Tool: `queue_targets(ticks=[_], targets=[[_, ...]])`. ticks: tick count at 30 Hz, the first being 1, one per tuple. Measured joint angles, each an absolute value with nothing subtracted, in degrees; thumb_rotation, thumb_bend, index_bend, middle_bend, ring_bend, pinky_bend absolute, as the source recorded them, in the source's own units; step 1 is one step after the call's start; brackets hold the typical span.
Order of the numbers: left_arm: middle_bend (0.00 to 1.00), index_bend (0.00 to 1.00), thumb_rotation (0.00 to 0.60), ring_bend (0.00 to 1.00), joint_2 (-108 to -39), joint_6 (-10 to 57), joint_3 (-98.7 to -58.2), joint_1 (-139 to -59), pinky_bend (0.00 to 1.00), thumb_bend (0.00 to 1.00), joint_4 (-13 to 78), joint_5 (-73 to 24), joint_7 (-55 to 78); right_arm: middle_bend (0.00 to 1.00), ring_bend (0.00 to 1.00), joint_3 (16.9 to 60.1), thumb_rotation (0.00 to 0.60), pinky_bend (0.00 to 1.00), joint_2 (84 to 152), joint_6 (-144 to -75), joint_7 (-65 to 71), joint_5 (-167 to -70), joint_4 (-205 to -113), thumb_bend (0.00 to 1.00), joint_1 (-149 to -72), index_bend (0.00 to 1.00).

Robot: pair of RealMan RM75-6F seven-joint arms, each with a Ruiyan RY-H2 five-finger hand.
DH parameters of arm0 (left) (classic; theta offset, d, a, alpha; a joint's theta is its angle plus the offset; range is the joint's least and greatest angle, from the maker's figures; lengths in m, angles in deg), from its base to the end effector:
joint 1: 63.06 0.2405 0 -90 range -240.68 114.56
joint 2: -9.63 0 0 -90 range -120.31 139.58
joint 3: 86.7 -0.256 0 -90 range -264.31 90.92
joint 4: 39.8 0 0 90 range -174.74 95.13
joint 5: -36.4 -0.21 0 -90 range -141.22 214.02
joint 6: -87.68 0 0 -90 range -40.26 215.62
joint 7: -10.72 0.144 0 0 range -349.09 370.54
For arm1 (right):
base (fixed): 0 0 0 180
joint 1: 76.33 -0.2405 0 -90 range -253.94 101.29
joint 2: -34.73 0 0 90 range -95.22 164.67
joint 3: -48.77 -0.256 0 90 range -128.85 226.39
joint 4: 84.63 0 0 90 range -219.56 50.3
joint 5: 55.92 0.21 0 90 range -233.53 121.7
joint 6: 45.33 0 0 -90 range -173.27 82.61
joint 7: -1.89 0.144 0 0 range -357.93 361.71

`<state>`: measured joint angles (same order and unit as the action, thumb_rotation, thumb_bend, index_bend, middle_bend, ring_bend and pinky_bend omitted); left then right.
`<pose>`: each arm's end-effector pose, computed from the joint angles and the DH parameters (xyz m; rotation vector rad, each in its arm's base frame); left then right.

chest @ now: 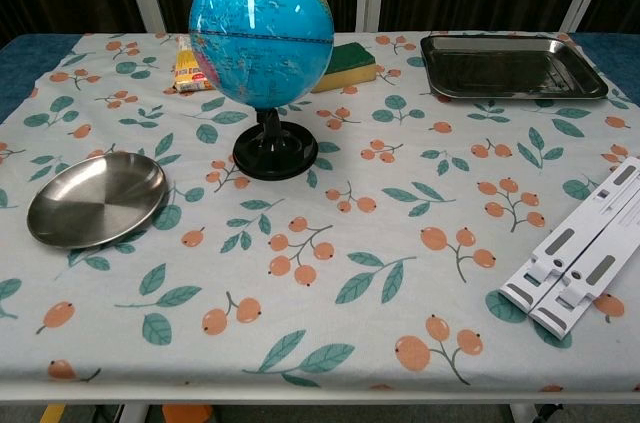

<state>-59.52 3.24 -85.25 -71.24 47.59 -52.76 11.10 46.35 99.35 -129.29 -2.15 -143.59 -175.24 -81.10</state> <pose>-0.3045 0.1942 0.1305 -1.4855 -0.8651 -0.9503 -0.3144 -0.1792 0.1539 1.4519 -0.8403 0.8351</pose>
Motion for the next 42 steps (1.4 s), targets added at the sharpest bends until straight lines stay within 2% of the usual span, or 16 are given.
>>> queue_targets(ticks=[13,22,32,42], targets=[[0.11,0.17,0.6,0.06,-58.7,2.8,-84.4,-72.6,0.08,0.04,49.4,-54.5,11.8,0.0,0.0,46.4,0.6,0.0,99.3,-129.2,-2.3,-143.5,-175.3,0.22,-81.1,0.0],[0.11,0.17,0.6,0.06,-58.9,4.9,-82.8,-78.4,0.08,0.04,55.2,-60.9,15.0,0.0,0.0,46.5,0.6,0.0,99.4,-128.7,-1.0,-142.6,-173.6,0.22,-80.8,0.0],[0.11,0.17,0.6,0.06,-63.8,13.9,-78.8,-89.3,0.08,0.04,59.9,-64.4,19.7,0.0,0.0,46.7,0.6,0.0,100.2,-128.0,0.0,-142.5,-172.3,0.22,-81.1,0.0],[0.11,0.17,0.6,0.06,-70.0,20.7,-76.5,-97.1,0.08,0.04,56.5,-62.1,18.4,0.0,0.0,46.7,0.6,0.0,100.3,-127.7,0.6,-142.3,-171.7,0.22,-81.1,0.0]])
